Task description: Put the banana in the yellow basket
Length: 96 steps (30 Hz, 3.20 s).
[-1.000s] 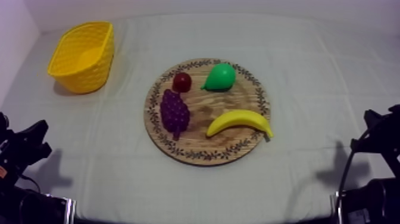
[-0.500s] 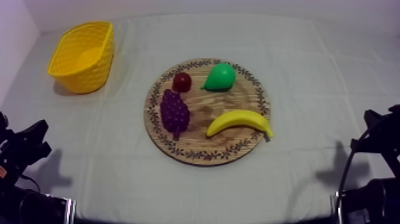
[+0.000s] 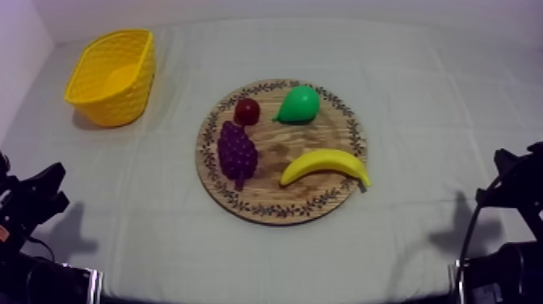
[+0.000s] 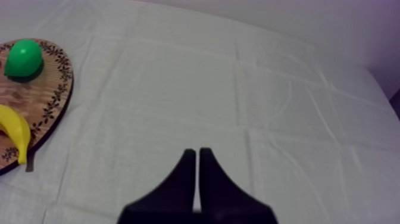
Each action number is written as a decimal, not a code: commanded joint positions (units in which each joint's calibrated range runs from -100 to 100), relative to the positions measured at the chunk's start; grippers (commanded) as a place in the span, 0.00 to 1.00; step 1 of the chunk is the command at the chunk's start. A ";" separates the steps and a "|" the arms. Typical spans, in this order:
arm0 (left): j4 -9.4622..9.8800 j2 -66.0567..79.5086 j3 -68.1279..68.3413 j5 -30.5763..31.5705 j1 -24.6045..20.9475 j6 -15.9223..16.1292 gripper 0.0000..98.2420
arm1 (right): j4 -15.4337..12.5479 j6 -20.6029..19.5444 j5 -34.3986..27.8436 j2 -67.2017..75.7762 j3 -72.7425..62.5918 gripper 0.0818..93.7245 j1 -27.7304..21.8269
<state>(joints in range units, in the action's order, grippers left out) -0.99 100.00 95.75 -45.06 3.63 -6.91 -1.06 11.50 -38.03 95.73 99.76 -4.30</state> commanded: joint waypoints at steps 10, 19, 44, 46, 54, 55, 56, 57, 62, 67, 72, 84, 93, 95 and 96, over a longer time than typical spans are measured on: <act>-0.01 0.00 0.01 0.02 0.02 -1.24 0.00 | 0.01 0.01 0.04 0.02 0.02 0.00 0.01; -0.22 -0.13 -0.09 -0.44 0.08 -1.72 0.00 | 0.01 0.01 0.04 0.02 0.02 0.00 0.01; 2.00 -40.24 -43.82 2.12 11.99 6.24 0.00 | 0.01 0.01 0.04 0.02 0.02 0.00 0.01; 2.56 -43.79 -47.06 2.06 13.82 6.56 0.00 | 0.01 0.01 0.04 0.02 0.02 0.00 0.01; 5.09 -56.23 -57.78 0.07 20.57 7.86 0.00 | 0.01 0.01 0.04 0.02 0.02 0.00 0.01; 5.48 -57.66 -58.99 -0.31 21.48 8.01 0.00 | 0.01 0.01 0.04 0.02 0.02 0.00 0.01; 6.10 -59.08 -60.18 -0.70 22.51 7.95 0.00 | 0.01 0.01 0.04 0.02 0.02 0.00 0.01; 6.77 -60.43 -61.31 -1.01 23.58 7.84 0.00 | 0.01 0.01 0.04 0.02 0.02 0.00 0.01; 8.15 -66.34 -65.25 -1.64 27.20 8.36 0.00 | 0.01 0.01 0.04 0.02 0.02 0.00 0.01; 8.41 -71.44 -66.53 -1.74 30.24 10.00 0.00 | 0.01 0.01 0.04 0.02 0.02 0.00 0.01; 7.92 -75.21 -65.35 -0.71 32.50 11.63 0.00 | 0.01 0.01 0.04 0.02 0.02 0.00 0.01; 6.39 -81.95 -60.80 3.45 36.46 13.09 0.01 | 0.01 0.01 0.04 0.02 0.02 0.00 0.01; 6.33 -86.51 -60.86 4.61 37.51 15.41 0.03 | 0.01 0.01 0.04 0.02 0.02 0.00 0.01; 6.83 -87.05 -60.95 5.57 37.89 15.55 0.03 | 0.01 0.01 0.04 0.02 0.02 0.00 0.01; 7.14 -87.28 -61.08 5.90 38.04 15.02 0.03 | 0.01 0.01 0.04 0.02 0.02 0.00 0.01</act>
<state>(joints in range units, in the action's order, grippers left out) 5.92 12.83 34.85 -39.38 41.62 8.81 -1.06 11.50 -38.00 95.73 99.76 -4.30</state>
